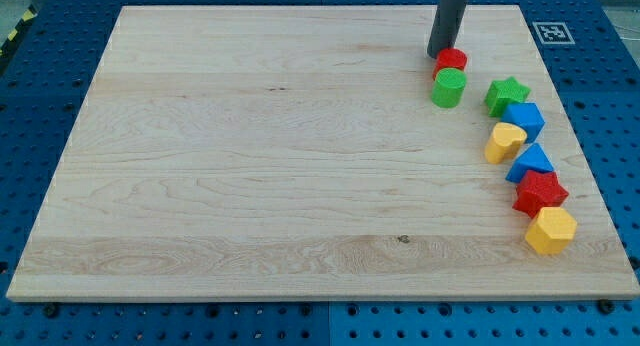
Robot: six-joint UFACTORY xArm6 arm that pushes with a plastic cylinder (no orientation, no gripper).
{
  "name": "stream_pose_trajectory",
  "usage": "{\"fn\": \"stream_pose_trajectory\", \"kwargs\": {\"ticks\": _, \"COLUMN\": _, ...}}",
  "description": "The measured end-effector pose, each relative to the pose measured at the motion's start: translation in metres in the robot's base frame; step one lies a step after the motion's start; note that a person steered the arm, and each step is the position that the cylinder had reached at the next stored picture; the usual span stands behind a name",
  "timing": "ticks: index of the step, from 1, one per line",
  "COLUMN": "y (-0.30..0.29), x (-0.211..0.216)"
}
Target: Push the red circle along with the green circle towards the bottom
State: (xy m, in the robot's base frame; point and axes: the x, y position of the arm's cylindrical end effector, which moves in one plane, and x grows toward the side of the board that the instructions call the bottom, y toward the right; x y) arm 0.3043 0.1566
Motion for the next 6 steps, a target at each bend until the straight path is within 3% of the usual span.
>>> {"fn": "stream_pose_trajectory", "kwargs": {"ticks": 2, "y": -0.001, "x": 0.037}}
{"fn": "stream_pose_trajectory", "kwargs": {"ticks": 4, "y": 0.03, "x": 0.002}}
{"fn": "stream_pose_trajectory", "kwargs": {"ticks": 6, "y": 0.044, "x": 0.025}}
